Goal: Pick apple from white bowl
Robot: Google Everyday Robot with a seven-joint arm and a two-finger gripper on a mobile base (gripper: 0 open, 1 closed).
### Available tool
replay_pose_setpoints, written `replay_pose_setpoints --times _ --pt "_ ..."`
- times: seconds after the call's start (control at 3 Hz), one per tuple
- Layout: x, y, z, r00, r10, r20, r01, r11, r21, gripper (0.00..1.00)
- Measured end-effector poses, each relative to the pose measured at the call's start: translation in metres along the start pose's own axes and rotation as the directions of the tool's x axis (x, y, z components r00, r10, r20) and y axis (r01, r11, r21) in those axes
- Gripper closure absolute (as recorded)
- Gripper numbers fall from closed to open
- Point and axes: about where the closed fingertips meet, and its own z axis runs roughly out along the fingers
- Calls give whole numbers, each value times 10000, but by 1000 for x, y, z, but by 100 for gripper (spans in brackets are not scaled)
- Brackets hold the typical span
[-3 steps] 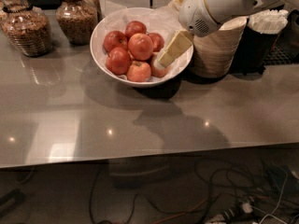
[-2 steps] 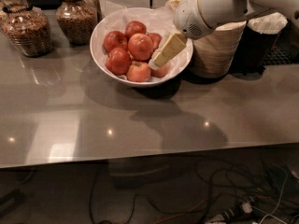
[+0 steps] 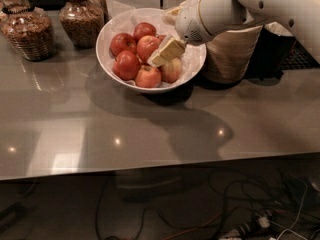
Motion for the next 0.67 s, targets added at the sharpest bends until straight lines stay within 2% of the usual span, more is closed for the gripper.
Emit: replay_pose_setpoints --times 0.67 --pt "9 1 19 9997 232 100 -230 9995 -216 26"
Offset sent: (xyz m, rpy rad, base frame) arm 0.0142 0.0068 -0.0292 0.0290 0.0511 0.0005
